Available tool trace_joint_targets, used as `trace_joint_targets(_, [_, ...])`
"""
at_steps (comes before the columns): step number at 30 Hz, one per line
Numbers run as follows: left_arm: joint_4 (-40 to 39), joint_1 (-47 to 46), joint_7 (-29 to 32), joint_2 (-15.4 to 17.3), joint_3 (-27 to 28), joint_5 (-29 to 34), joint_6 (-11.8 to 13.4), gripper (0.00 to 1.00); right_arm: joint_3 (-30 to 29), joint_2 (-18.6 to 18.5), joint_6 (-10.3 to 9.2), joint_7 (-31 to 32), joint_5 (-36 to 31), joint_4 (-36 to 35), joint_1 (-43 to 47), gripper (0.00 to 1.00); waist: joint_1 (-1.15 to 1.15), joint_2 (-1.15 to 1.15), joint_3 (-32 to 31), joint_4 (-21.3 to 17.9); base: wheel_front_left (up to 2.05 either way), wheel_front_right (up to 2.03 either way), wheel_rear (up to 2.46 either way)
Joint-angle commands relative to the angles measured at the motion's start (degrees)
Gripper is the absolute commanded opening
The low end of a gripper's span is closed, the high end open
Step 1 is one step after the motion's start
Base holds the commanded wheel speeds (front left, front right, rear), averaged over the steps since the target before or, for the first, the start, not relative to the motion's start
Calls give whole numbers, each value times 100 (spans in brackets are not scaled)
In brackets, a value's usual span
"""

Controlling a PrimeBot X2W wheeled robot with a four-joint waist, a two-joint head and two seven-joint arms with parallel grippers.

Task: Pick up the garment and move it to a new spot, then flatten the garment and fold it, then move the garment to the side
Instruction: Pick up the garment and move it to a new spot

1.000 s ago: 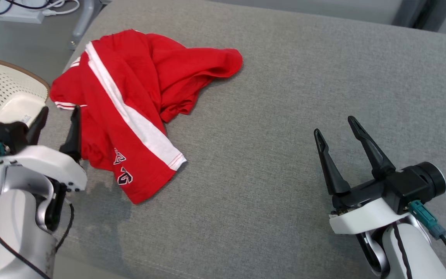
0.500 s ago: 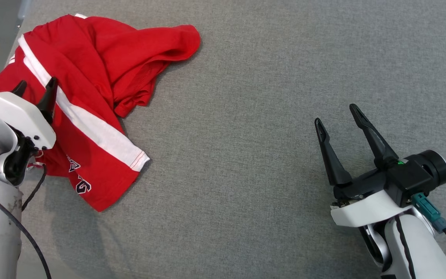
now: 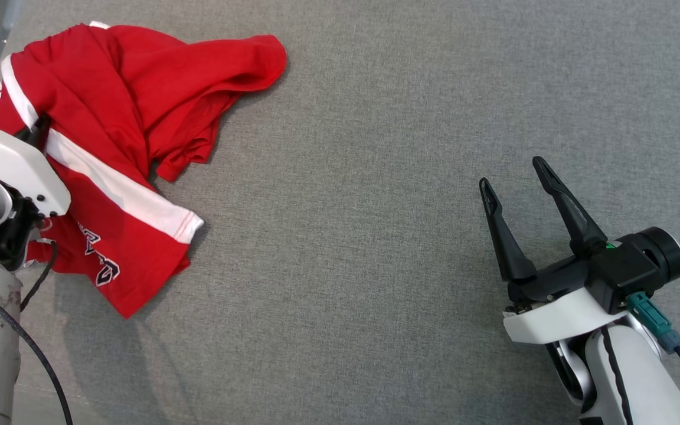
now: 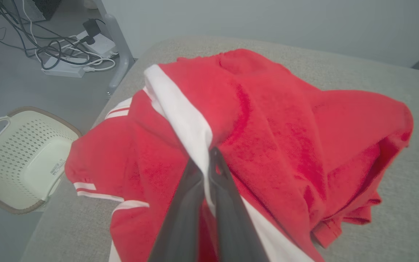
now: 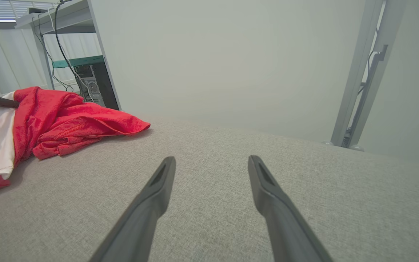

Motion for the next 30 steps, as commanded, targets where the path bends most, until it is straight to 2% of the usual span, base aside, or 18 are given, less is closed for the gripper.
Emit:
trace_joint_targets(1, [-28,-106,-60,47,13,23,34,0,-5,-6,-1,-10,-2,-1,-13,100,0,0,-47,14,0,0,0])
trace_joint_targets(7, [-360,-185,-620,150,97,71,119,0,28,36,0,-10,69,51,58,100,0,0,-388,66,0,0,0])
trace_joint_targets(14, [-1174,-225,-1256,195,172,122,196,0,5,86,-1,-9,176,92,127,100,0,0,-826,44,0,0,0])
trace_joint_targets(17, [-1624,-184,-1417,112,182,89,235,0,-40,101,-1,-9,216,79,162,100,0,0,-992,-34,0,0,0])
trace_joint_targets(21, [-2218,17,-1273,-51,32,50,252,0,-176,106,-1,-10,258,52,220,100,0,0,-1182,-216,0,0,0])
trace_joint_targets(30, [-3464,626,-403,-583,-811,106,272,0,-640,111,-1,-9,434,-133,200,100,0,0,-1258,-915,0,0,0])
